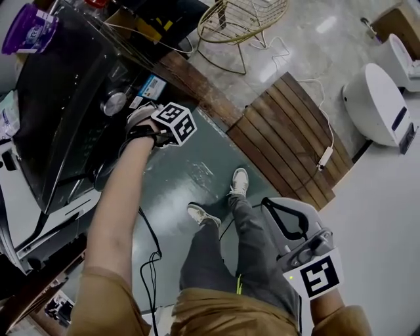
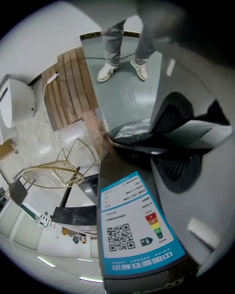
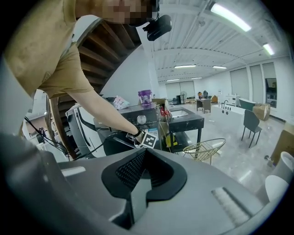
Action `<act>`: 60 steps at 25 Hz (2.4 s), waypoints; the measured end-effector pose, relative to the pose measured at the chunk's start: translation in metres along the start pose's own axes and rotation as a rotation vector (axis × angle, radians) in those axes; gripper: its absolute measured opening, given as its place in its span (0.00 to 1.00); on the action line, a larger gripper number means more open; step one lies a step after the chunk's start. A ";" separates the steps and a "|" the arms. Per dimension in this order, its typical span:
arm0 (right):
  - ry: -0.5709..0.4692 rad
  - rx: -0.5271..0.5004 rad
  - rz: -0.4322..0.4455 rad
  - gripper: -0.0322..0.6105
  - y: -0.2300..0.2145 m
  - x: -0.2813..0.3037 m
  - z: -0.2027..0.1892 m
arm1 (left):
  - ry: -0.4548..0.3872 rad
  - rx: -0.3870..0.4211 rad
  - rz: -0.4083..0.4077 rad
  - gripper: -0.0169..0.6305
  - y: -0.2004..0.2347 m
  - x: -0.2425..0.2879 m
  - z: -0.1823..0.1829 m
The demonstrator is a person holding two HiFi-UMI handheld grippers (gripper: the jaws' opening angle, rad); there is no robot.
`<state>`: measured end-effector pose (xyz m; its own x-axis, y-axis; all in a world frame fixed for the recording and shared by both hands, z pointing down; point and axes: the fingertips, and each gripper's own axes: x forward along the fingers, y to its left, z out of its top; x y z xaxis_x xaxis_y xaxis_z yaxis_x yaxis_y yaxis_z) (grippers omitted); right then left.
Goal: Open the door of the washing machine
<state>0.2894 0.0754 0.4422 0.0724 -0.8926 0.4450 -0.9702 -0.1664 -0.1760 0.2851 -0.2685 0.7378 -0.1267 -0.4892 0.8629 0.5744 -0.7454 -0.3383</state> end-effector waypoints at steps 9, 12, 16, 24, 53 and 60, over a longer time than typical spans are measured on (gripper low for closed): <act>0.027 0.053 -0.009 0.06 0.011 0.006 -0.005 | -0.018 0.011 0.005 0.31 -0.001 -0.003 0.002; 0.044 0.208 -0.015 0.06 0.007 0.010 -0.017 | -0.027 0.009 -0.012 0.31 -0.002 -0.003 0.002; 0.043 0.246 -0.040 0.06 -0.002 0.017 -0.022 | -0.040 0.011 -0.029 0.30 -0.003 -0.005 0.000; 0.031 0.166 -0.053 0.06 -0.008 0.033 -0.021 | 0.017 0.008 -0.019 0.32 -0.002 0.001 0.002; 0.019 0.051 -0.151 0.06 0.128 -0.033 -0.032 | -0.232 0.487 0.049 0.27 -0.272 -0.077 0.014; 0.062 0.019 -0.016 0.06 0.131 -0.039 -0.045 | -0.198 0.480 0.131 0.30 -0.281 -0.085 0.008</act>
<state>0.1487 0.1071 0.4414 0.0732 -0.8621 0.5014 -0.9645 -0.1891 -0.1843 0.1411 -0.0143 0.7627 0.0992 -0.4354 0.8947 0.8861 -0.3704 -0.2785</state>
